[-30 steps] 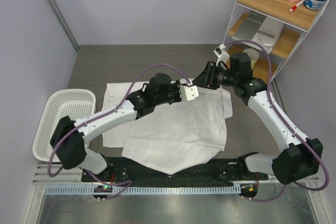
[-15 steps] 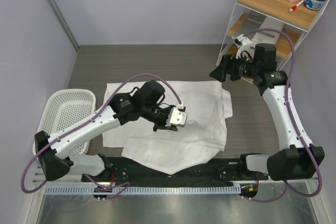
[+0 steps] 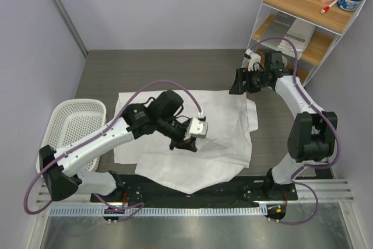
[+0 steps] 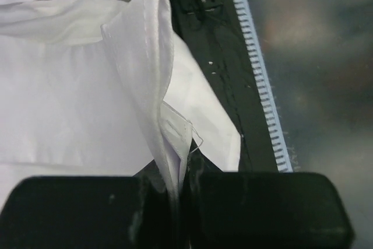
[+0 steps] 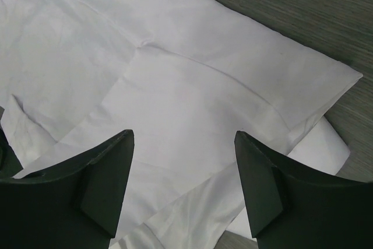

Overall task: Fold and stack the long sleeve shirts
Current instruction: Fold the shirt

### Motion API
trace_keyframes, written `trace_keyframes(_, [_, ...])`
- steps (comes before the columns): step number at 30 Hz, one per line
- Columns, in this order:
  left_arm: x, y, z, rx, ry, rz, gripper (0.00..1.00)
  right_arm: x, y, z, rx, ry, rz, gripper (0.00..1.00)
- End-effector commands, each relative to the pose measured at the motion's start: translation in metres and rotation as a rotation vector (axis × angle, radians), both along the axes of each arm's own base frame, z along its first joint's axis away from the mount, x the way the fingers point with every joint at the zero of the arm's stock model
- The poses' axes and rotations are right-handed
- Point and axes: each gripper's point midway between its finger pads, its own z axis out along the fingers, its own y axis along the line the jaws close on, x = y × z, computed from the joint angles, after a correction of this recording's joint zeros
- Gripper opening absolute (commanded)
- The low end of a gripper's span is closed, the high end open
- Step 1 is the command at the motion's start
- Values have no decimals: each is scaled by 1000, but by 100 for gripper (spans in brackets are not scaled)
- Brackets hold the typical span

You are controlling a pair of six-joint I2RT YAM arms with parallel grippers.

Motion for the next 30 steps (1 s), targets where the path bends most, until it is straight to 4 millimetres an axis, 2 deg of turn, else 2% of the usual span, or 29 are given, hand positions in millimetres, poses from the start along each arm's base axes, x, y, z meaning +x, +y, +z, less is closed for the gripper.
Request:
trace_keyframes(1, [62,-13,16,-92,140,318,0,26,2,9,-11,-62,30,75])
trace_keyframes(2, [74,-12,8,-83,175,387,0,26,4,6,-10,-55,45,75])
trace_keyframes(3, [100,-6,10,-107,210,497,0,27,5,6,-6,-35,52,75])
trace_keyframes(6, [146,4,-4,-123,284,668,0,30,4,2,-18,-20,73,76])
trace_keyframes(8, [178,21,-19,-111,344,792,0,30,4,-2,-23,-5,84,77])
trace_keyframes(10, [197,31,-29,-114,344,845,0,30,5,-9,-24,27,101,77])
trace_keyframes(11, [214,44,-40,-103,347,901,0,29,7,-14,-24,45,106,77])
trace_keyframes(13, [226,57,-54,-95,350,930,3,26,8,-19,-32,66,127,76])
trace_keyframes(14, [235,70,-62,-86,332,956,4,25,9,-27,-37,87,135,75])
trace_keyframes(17, [246,94,-89,-39,345,1004,8,19,9,-39,-55,124,146,74])
trace_keyframes(18, [255,110,-99,-31,362,1048,8,16,8,-44,-58,139,148,74])
trace_keyframes(21, [261,137,-119,-2,401,1129,8,13,9,-49,-71,154,159,73])
trace_keyframes(26, [256,163,-150,43,473,1212,10,8,12,-58,-104,172,180,71])
trace_keyframes(30, [251,183,-164,60,518,1315,12,8,12,-59,-112,177,179,70])
